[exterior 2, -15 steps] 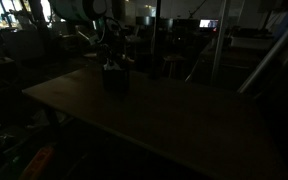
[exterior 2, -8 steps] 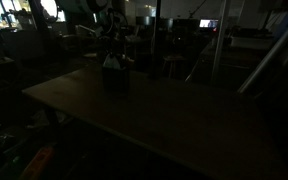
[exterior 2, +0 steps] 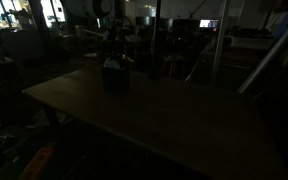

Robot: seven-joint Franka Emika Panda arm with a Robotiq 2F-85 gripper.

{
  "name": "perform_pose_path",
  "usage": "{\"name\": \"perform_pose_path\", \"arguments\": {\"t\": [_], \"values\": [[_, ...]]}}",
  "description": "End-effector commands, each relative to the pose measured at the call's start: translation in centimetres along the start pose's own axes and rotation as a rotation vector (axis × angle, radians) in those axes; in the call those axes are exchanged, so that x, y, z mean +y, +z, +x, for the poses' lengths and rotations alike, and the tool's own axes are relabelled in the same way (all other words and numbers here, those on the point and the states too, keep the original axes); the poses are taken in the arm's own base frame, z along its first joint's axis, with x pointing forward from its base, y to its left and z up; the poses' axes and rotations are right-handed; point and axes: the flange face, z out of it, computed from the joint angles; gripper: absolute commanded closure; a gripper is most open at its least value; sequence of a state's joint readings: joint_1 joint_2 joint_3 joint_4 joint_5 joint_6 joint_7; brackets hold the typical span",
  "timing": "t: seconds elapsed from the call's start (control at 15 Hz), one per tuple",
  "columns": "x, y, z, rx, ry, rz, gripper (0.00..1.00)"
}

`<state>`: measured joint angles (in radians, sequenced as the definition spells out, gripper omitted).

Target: Pick up the white towel and put it in the black basket on the right

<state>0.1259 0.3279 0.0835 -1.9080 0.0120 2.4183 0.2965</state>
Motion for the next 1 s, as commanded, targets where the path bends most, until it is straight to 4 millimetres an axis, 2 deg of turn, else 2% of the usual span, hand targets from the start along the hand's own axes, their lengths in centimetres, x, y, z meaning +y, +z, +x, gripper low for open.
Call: {"name": "perform_pose_path", "arguments": {"t": [0.0,0.4,0.93], "values": [[0.3,0.3,0.9,-0.011,-0.027,0.014,0.87],[1.8,1.0,0.8,-0.017,-0.044,0.001,0.86],[2.7,2.9,0.6,-0.032,-0.119,0.000,0.86]]}}
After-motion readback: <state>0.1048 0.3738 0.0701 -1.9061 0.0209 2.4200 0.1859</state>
